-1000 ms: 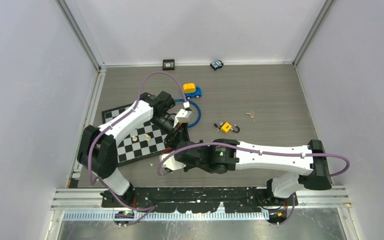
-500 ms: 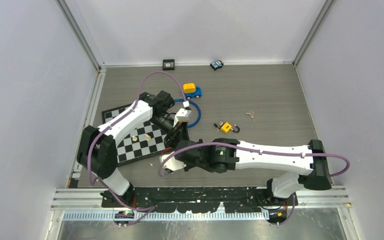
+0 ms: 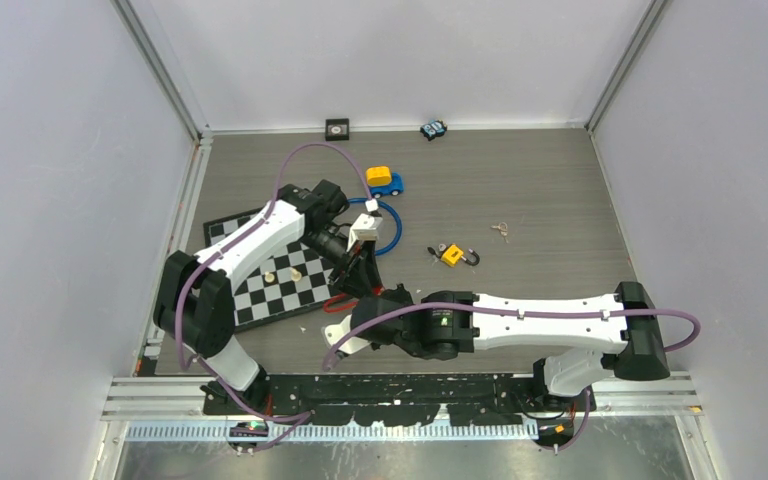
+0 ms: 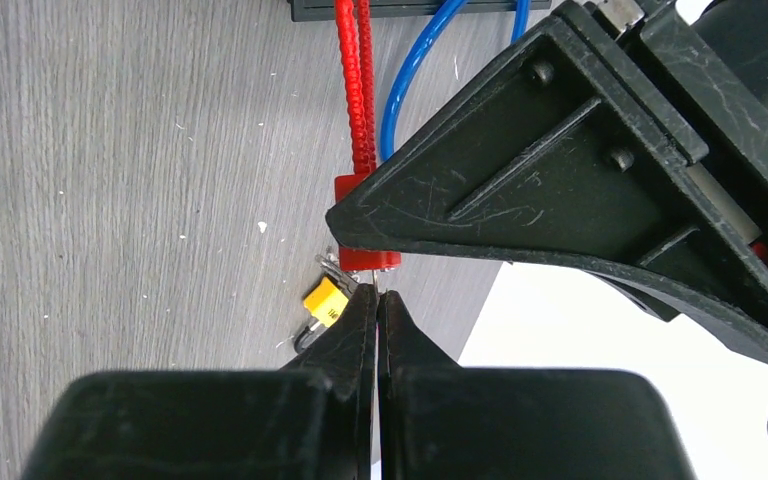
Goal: Unlock with the key
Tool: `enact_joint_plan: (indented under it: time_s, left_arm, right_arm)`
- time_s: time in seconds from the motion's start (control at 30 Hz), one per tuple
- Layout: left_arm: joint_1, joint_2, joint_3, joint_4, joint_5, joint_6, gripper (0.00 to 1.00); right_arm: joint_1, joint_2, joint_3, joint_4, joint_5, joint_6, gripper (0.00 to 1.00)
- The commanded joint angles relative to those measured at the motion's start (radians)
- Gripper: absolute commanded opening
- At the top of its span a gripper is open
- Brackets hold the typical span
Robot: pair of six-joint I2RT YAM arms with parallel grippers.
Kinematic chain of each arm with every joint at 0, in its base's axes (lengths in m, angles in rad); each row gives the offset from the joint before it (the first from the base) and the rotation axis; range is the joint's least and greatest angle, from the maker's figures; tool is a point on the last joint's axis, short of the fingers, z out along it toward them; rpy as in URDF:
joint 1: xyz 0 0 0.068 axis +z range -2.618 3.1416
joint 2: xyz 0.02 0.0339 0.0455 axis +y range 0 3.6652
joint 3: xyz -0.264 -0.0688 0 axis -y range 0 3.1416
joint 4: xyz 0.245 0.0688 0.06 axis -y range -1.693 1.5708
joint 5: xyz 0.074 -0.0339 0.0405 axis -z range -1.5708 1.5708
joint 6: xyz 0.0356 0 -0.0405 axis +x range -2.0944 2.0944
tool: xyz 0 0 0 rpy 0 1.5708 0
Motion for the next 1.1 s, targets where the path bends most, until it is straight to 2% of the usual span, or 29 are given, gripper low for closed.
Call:
enact_joint_plan:
  time_s: [0.0, 0.17, 0.37, 0.6, 0.8, 1.07]
  left_arm:
    - [-0.002, -0.022, 0.017, 0.065, 0.173, -0.027, 0.0]
    - [0.0, -0.027, 0.015, 0.066, 0.186, -0.028, 0.0]
    - [0.001, -0.027, 0.01, 0.054, 0.202, -0.01, 0.0]
    - [0.001, -0.019, 0.015, 0.042, 0.18, 0.012, 0.0]
    - [0.004, -0.035, -0.001, 0.045, 0.153, 0.018, 0.0]
    - [0.01, -0.033, -0.005, 0.047, 0.141, 0.019, 0.0]
  right_arm:
    - [0.027, 0.016, 0.012, 0.124, -0.063, 0.018, 0.01]
    - [0.027, 0.022, 0.002, 0.129, -0.101, 0.052, 0.01]
    - [0.027, 0.002, -0.077, 0.221, -0.1, 0.054, 0.01]
    - [0.026, -0.007, -0.076, 0.245, -0.117, 0.071, 0.01]
    - [-0.007, -0.047, -0.076, 0.203, -0.14, 0.069, 0.18]
    - [-0.061, -0.123, -0.07, 0.125, -0.217, 0.088, 0.29]
